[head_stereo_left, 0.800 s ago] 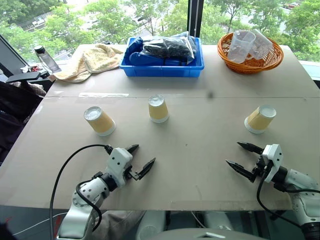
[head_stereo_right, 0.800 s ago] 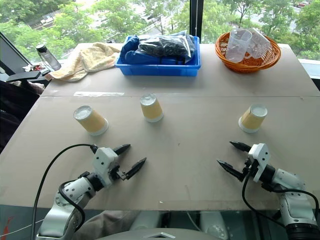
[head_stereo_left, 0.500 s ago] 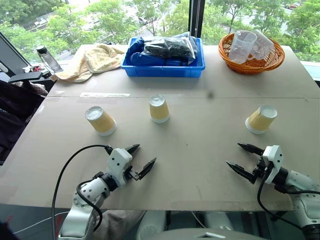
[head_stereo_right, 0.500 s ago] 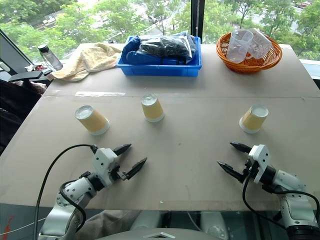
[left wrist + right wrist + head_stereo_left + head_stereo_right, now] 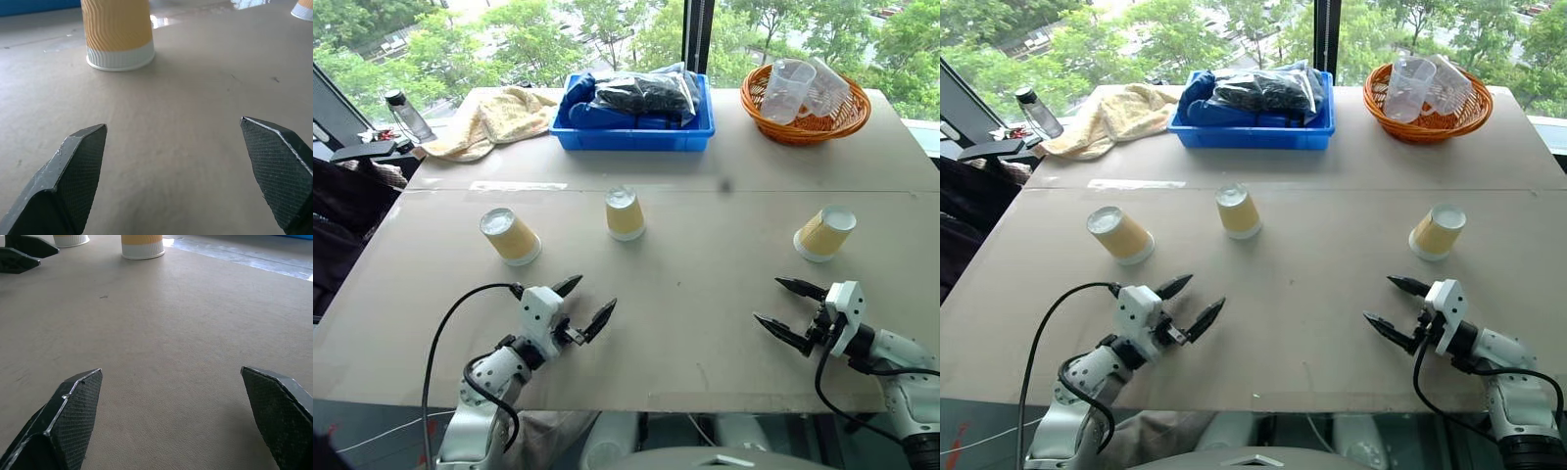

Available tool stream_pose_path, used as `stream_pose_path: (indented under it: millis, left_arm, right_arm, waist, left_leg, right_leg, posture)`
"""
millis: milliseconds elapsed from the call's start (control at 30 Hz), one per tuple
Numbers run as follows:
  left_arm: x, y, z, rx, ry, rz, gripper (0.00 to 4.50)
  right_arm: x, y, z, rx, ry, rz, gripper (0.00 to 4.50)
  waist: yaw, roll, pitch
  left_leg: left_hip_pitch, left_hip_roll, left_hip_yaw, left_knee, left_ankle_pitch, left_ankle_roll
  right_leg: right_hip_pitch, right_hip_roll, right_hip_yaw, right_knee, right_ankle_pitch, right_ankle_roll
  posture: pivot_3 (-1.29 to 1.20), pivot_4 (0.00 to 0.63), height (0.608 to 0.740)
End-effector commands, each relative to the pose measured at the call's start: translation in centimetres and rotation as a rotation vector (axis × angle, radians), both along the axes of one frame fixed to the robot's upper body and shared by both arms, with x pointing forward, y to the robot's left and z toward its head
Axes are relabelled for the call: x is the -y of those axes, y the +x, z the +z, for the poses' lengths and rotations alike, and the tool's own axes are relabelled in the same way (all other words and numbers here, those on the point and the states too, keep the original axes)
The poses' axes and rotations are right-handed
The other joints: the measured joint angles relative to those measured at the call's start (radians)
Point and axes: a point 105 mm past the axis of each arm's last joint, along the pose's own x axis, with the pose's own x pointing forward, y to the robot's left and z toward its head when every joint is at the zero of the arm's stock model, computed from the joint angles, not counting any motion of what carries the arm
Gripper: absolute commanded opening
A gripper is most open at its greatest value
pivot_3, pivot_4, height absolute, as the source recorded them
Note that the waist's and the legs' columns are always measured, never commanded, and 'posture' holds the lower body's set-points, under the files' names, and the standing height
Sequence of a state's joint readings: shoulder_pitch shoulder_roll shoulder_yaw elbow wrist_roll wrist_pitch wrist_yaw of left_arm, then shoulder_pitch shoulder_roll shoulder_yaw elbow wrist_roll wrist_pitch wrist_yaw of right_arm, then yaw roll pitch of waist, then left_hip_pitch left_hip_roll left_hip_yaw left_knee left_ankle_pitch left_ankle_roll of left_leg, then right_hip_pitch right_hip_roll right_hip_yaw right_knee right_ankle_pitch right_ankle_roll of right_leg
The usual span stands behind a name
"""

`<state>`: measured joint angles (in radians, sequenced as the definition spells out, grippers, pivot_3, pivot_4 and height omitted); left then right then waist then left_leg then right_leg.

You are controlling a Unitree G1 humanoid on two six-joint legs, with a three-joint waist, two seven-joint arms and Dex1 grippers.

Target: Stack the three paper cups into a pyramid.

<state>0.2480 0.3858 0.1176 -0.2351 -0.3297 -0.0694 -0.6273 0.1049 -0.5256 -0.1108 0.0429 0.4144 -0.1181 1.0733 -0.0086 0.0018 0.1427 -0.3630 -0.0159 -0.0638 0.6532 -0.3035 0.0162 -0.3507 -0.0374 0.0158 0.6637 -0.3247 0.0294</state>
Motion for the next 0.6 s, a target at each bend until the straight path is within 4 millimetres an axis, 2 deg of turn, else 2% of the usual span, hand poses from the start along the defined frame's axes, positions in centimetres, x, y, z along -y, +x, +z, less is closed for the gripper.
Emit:
stream_pose_path:
  millis: [33, 100, 200, 267, 433, 600]
  left_arm:
    - [-2.3, 0.1, 2.6, 0.103, -0.066, 0.157, 4.47]
    - [-4.1, 0.2, 2.9, 0.124, -0.079, 0.282, 4.47]
    - [-7.9, 0.2, 3.4, 0.162, -0.079, 0.522, 4.47]
    - [-9.5, 0.6, 3.2, 0.153, -0.046, 0.601, 4.47]
    - [-10.8, 2.5, 4.1, 0.182, 0.004, 0.645, 4.47]
    - [-10.5, 3.8, 4.4, 0.183, 0.008, 0.634, 4.47]
  right_arm:
    - [-1.6, -0.2, 1.7, 0.065, 0.034, 0.096, 4.50]
    - [-2.4, -0.3, 2.1, 0.078, 0.053, 0.138, 4.50]
    - [-4.3, -0.7, 3.9, 0.100, 0.136, 0.235, 4.50]
    - [-5.1, -0.8, 4.9, 0.110, 0.165, 0.276, 4.50]
    - [-6.4, -0.2, 7.7, 0.163, 0.237, 0.302, 4.50]
    - [-6.9, 0.2, 10.0, 0.217, 0.266, 0.298, 4.50]
  waist:
    - [-0.005, 0.000, 0.000]
    - [-0.005, -0.001, 0.001]
    - [-0.001, -0.004, 0.003]
    - [-0.001, -0.004, 0.003]
    - [0.007, -0.005, 0.003]
    - [0.009, -0.007, 0.004]
  left_leg:
    - [0.000, 0.000, 0.000, 0.000, 0.000, 0.000]
    - [0.000, 0.000, 0.000, 0.000, 0.000, -0.001]
    - [0.000, 0.000, 0.000, 0.000, 0.000, -0.001]
    - [0.000, 0.000, -0.001, 0.000, 0.000, 0.000]
    - [0.000, -0.001, -0.001, 0.001, 0.001, -0.001]
    - [-0.002, -0.001, -0.001, 0.001, 0.001, -0.002]
  right_leg:
    - [0.000, 0.000, 0.000, 0.000, 0.000, 0.000]
    - [0.000, 0.000, 0.000, -0.001, 0.000, 0.000]
    - [0.000, 0.000, 0.000, -0.001, 0.000, 0.000]
    - [0.000, 0.001, -0.001, 0.000, 0.000, 0.000]
    - [0.000, 0.001, -0.001, 0.000, 0.000, 0.000]
    - [-0.001, 0.000, -0.001, 0.000, 0.000, 0.001]
  posture:
    - [0.00, 0.150, 0.740]
    - [0.00, 0.150, 0.740]
    - [0.00, 0.150, 0.740]
    - [0.00, 0.150, 0.740]
    - [0.00, 0.150, 0.740]
    - [0.00, 0.150, 0.740]
